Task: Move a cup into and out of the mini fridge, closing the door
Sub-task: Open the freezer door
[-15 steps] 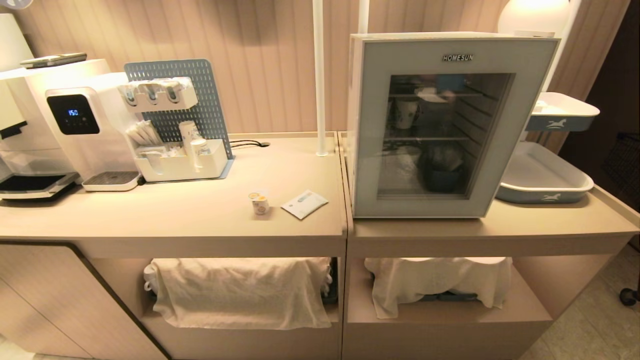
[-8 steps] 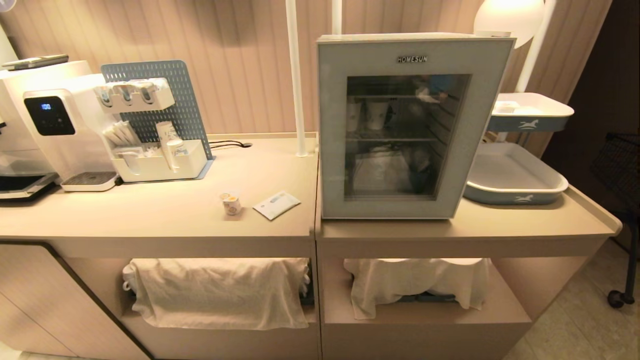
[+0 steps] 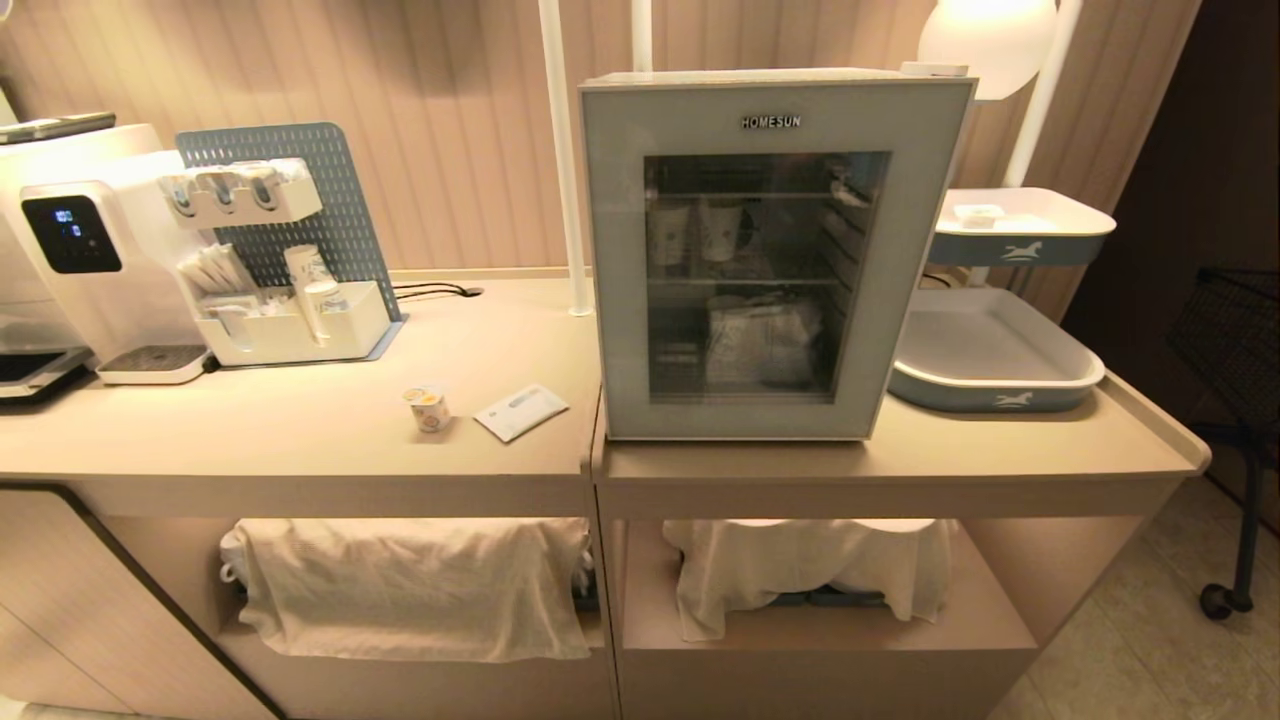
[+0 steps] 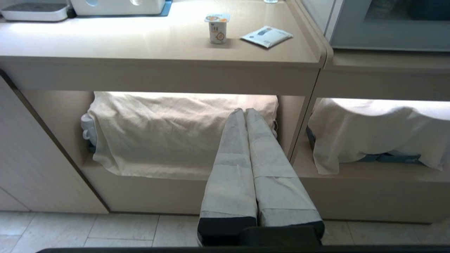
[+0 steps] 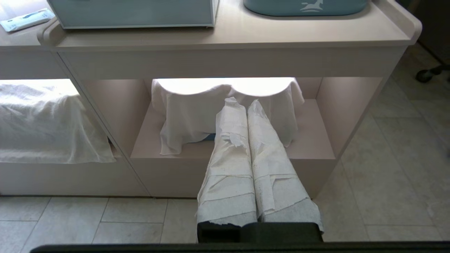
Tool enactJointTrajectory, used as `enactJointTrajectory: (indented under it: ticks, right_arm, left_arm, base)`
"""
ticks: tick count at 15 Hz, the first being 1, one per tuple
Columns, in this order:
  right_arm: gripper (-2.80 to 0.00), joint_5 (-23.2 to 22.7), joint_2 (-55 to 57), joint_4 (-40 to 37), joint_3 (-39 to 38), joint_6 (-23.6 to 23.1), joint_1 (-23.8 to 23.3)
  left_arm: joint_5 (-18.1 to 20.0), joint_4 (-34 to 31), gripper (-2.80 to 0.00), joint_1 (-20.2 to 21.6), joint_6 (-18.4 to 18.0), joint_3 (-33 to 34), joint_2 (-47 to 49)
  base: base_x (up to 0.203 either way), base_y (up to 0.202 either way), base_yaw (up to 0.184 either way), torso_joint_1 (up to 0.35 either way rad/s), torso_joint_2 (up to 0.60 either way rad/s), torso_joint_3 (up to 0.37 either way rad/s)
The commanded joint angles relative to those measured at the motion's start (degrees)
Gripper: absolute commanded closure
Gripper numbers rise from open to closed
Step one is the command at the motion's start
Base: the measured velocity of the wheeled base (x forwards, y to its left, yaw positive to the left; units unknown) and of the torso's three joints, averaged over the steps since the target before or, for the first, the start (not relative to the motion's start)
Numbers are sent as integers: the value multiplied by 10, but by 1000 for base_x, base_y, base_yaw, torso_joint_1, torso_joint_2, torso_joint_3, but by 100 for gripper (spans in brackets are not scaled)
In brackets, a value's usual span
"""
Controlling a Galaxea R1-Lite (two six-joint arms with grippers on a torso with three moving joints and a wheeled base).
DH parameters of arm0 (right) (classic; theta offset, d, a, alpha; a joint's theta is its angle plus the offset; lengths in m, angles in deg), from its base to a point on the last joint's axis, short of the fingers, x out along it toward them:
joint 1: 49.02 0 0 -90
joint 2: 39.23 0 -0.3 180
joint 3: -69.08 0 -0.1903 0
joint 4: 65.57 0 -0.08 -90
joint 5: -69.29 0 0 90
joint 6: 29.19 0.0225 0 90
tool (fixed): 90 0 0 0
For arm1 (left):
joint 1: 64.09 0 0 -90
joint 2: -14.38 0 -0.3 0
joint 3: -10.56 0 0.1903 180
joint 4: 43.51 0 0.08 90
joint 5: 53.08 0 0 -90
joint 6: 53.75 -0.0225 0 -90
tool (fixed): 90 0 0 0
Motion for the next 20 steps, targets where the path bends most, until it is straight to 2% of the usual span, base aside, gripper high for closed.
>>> enactJointTrajectory:
  ticks: [1, 9, 11, 13, 14, 16, 18, 20]
  right_arm:
    - [0, 0, 0, -1, 0, 0, 0]
    - [0, 0, 0, -1, 0, -1, 1]
    - [0, 0, 0, -1, 0, -1, 1]
    - [0, 0, 0, -1, 0, 0, 1]
    - [0, 0, 0, -1, 0, 0, 1]
    - [0, 0, 0, -1, 0, 0, 1]
    - [0, 0, 0, -1, 0, 0, 1]
    - [0, 0, 0, -1, 0, -1, 1]
  left_arm:
    - [0, 0, 0, 1, 0, 1, 0]
    - [-2, -6, 0, 1, -5, -1, 6]
    - [-5, -8, 0, 1, -8, -29, 12]
    - [-12, -45, 0, 1, -4, -144, 45]
    - [-17, -78, 0, 1, 7, -237, 77]
    - [-29, -166, 0, 0, 40, -473, 177]
    - [-31, -256, 0, -5, 73, -673, 346]
    - [-5, -314, 0, -10, 96, -784, 528]
  base:
    - [101, -4, 5, -3, -6, 3]
    - [183, 0, -1, 2, 3, 2]
    - [32, 0, 2, 6, 4, 1]
    - [0, 0, 0, 0, 0, 0]
    - [0, 0, 0, 0, 0, 0]
    - [0, 0, 0, 0, 0, 0]
    - [0, 0, 0, 0, 0, 0]
    - [0, 0, 0, 0, 0, 0]
